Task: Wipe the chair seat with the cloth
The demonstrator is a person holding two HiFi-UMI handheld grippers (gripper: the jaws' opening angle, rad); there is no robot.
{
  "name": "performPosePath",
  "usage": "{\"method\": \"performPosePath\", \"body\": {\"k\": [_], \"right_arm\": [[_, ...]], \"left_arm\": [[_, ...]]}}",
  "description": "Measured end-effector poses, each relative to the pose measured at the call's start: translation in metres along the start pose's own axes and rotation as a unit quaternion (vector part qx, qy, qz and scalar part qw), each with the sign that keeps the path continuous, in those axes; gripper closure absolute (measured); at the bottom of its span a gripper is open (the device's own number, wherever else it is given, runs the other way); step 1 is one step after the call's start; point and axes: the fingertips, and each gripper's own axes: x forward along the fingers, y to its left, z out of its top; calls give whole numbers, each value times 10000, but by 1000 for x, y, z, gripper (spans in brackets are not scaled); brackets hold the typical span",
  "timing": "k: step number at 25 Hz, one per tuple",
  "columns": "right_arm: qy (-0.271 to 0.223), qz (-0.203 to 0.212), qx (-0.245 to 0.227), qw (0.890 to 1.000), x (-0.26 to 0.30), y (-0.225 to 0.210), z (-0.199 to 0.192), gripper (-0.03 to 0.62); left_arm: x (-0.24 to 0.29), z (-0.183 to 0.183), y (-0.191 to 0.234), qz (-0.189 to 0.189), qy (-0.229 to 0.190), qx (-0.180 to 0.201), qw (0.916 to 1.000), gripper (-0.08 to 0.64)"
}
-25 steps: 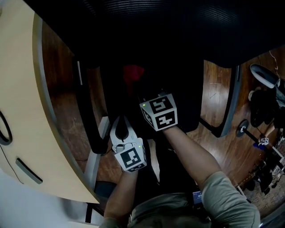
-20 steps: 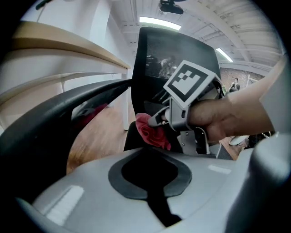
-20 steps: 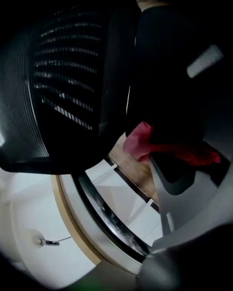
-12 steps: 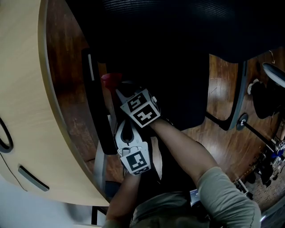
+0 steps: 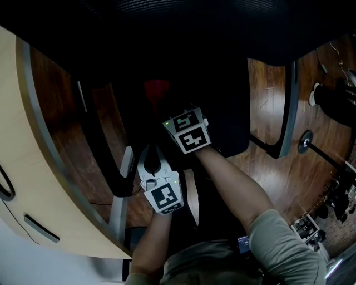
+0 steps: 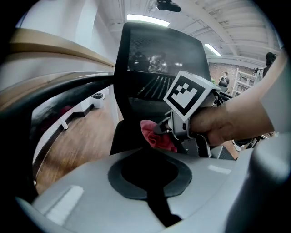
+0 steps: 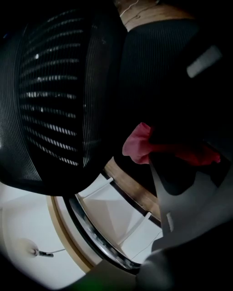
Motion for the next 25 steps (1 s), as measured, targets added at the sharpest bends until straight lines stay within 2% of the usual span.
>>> {"method": "performPosePath", "body": {"k": [7,13,16,21,25], "right_arm": [[-215,-1021,560,9930,-62,-112,-17,534],[-277,-1843,1235,9747,-117,-195,-52,534],[-313,-2189,1495,9637,-139,-226,-69,534],[-327,-2533,1879,9484,-161,-260,-101,534],[-349,-2512,1973,9470,-161,-261,-115,534]], "left_arm": [[15,35,-74,-543,-264,386,9974,555],[20,43,-127,-773,-360,675,9941,555],[23,41,-151,-873,-230,810,9926,555],[31,40,-184,-884,-311,755,9927,555],[32,29,-198,-842,-279,700,9936,555]]}}
